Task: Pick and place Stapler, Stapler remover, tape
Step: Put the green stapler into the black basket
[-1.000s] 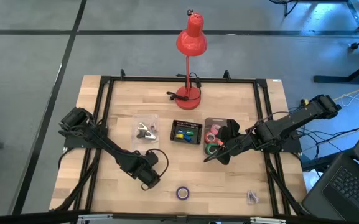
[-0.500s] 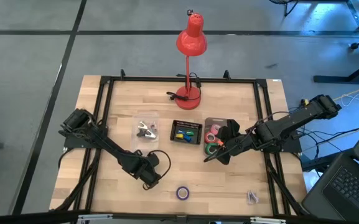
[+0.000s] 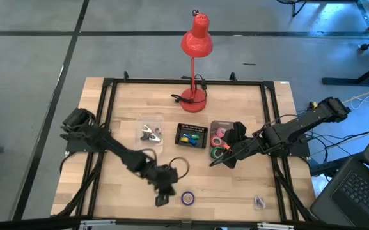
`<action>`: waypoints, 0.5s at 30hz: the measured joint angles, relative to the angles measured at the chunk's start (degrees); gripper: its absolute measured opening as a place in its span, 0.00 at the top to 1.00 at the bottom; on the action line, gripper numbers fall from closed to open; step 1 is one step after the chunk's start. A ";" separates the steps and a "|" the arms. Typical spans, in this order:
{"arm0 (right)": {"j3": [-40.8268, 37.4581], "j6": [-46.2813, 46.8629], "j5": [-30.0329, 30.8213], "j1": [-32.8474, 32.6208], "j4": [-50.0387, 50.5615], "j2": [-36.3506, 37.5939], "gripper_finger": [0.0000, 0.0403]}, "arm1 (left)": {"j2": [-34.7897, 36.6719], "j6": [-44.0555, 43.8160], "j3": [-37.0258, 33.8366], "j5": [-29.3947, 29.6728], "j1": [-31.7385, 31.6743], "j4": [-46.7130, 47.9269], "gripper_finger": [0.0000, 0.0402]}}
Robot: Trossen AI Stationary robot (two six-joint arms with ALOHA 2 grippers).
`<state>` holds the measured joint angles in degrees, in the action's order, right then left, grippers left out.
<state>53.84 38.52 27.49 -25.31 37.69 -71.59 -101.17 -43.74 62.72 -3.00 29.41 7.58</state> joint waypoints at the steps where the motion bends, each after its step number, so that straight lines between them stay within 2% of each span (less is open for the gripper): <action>1: 0.00 -0.02 0.00 0.01 -0.02 0.00 0.39 | 0.01 2.97 1.27 -0.10 -1.21 1.16 0.88; 4: 0.00 0.00 0.00 0.00 0.00 0.01 0.39 | 0.01 15.33 6.57 1.06 -5.53 11.17 0.88; 7: 0.00 0.00 0.00 -0.01 0.07 0.00 0.39 | 0.02 26.80 12.22 7.27 -10.75 23.47 0.88; 10: 0.00 -0.04 0.00 0.01 0.09 0.00 0.39 | 0.09 37.31 15.86 13.07 -17.43 29.44 0.88; 12: 0.00 -0.19 0.00 0.01 0.09 0.01 0.39 | 0.09 42.22 16.93 12.27 -22.16 29.56 0.88; 15: 0.00 -0.17 0.00 0.01 0.50 0.00 0.39 | -0.22 46.65 17.00 7.28 -28.95 28.62 0.88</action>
<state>53.84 38.35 27.49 -25.30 38.19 -71.59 -101.39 2.91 79.72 4.28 0.46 36.20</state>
